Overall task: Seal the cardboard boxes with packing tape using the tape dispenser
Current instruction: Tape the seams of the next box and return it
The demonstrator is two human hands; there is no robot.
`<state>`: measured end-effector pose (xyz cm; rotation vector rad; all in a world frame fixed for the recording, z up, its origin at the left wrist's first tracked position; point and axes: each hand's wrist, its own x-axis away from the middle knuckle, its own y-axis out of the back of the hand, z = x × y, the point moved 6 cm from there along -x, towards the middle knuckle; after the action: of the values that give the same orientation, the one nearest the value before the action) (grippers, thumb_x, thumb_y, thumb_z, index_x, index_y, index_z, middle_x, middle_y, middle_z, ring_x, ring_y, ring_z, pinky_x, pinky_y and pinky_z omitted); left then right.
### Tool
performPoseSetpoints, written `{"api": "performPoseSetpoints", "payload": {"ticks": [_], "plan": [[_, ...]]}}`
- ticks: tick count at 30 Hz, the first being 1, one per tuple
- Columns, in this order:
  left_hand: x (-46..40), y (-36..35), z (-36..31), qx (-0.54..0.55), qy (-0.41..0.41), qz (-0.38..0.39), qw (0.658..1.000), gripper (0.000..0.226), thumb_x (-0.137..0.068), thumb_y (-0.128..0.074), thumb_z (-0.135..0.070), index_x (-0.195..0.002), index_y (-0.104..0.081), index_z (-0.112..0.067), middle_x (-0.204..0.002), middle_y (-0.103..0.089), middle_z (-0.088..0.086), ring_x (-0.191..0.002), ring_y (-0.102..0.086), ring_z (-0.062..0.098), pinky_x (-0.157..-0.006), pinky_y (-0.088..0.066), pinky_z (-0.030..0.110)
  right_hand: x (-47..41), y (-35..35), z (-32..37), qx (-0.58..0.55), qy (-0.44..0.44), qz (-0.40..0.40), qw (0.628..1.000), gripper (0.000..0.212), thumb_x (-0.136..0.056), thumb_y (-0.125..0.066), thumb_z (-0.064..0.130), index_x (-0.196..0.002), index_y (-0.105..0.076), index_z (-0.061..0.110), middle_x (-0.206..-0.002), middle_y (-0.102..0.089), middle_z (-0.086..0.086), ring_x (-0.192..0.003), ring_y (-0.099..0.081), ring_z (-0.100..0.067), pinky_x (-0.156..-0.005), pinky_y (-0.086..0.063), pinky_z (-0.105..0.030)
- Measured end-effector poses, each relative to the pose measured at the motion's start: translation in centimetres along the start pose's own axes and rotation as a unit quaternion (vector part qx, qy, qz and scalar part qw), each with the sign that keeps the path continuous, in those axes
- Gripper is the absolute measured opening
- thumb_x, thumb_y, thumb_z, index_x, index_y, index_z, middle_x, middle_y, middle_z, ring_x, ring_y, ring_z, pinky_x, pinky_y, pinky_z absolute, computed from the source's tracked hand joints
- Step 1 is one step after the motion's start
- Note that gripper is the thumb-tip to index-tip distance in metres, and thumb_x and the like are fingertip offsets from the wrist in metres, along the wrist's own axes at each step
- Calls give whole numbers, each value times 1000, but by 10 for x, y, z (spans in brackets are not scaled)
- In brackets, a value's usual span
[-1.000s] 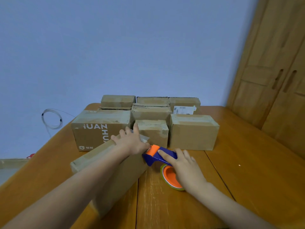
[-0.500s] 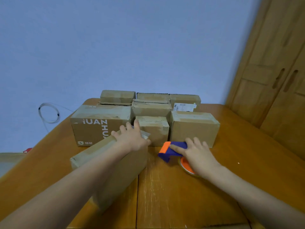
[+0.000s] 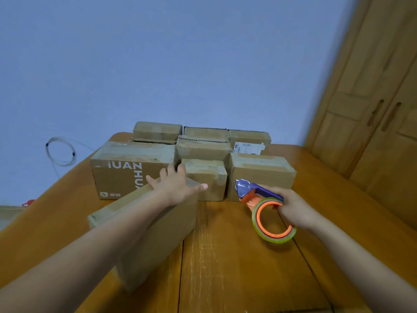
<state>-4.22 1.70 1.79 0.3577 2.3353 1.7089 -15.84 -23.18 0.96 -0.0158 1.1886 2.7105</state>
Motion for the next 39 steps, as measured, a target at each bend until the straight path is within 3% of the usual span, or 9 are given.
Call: {"api": "performPoseSetpoints", "payload": {"ticks": [4, 9, 13, 17, 23, 27, 34, 36, 39], "plan": [[2, 9, -10, 29, -78, -56, 995, 73, -90, -45, -63, -145, -36, -16, -156, -24, 8, -145, -17, 28, -117, -10, 57, 2, -5, -3, -154, -46, 23, 987, 68, -84, -51, -21, -110, -55, 42, -81, -68, 7, -72, -60, -5, -59, -48, -16], [7, 26, -8, 42, -125, -78, 988, 59, -91, -49, -55, -135, -49, -15, -146, -40, 4, -135, -34, 23, -111, -31, 43, 1, -15, -5, -286, -80, 59, 953, 63, -79, -54, -23, -115, -60, 28, -81, -68, -11, -64, -63, -16, -49, -48, -24], [8, 28, 19, 28, -103, 17, 994, 88, -78, -49, -74, -144, -36, -18, -151, -32, 6, -137, -32, 26, -110, -35, 45, -2, -17, -6, -332, -79, 74, 937, 63, -78, -48, -26, -117, -60, 22, -76, -65, -13, -61, -61, -16, -48, -48, -25], [12, 19, 48, 17, -68, 144, 987, 143, -34, -35, -101, -151, -18, -22, -156, -21, 6, -138, -32, 27, -110, -34, 42, -6, -22, -13, -347, -94, 69, 931, 63, -78, -47, -26, -118, -58, 21, -74, -65, -14, -62, -61, -17, -49, -49, -26], [13, 13, 61, 67, -79, 154, 983, 145, -26, -39, -102, -149, -22, -28, -148, -36, 3, -129, -42, 22, -108, -37, 39, -11, -32, -28, -275, -111, 30, 954, 66, -77, -49, -26, -117, -57, 26, -82, -69, -13, -68, -64, -17, -51, -50, -26], [12, 10, 63, 96, -92, 142, 981, 144, -31, -45, -101, -151, -17, -26, -150, -36, 1, -130, -42, 20, -109, -38, 43, -6, -48, -41, -245, -161, 70, 954, 59, -80, -50, -23, -108, -57, 29, -86, -72, -11, -74, -69, -20, -58, -54, -28], [10, 14, 61, 94, -120, 187, 970, 139, -35, -52, -96, -150, -10, -31, -147, -38, 3, -129, -42, 22, -110, -36, 46, -11, -52, -84, -100, -239, 89, 962, 59, -82, -63, -3, -136, -45, 13, -116, -63, -11, -102, -62, -24, -80, -53, -32], [10, 14, 56, 88, -132, 205, 966, 134, -41, -58, -92, -150, -7, -33, -148, -36, 2, -131, -41, 23, -111, -34, 47, -13, -53, -88, -91, -238, 90, 963, 62, -82, -65, 1, -138, -41, 15, -125, -58, -11, -106, -60, -22, -82, -52, -29], [9, 12, 45, 91, -151, 235, 956, 113, -66, -69, -64, -151, -3, -31, -152, -30, -1, -138, -32, 22, -115, -28, 44, -15, -54, -88, -64, -220, 114, 967, 43, -82, -68, 5, -123, -58, 13, -106, -69, -7, -92, -66, -17, -79, -55, -30]]}}
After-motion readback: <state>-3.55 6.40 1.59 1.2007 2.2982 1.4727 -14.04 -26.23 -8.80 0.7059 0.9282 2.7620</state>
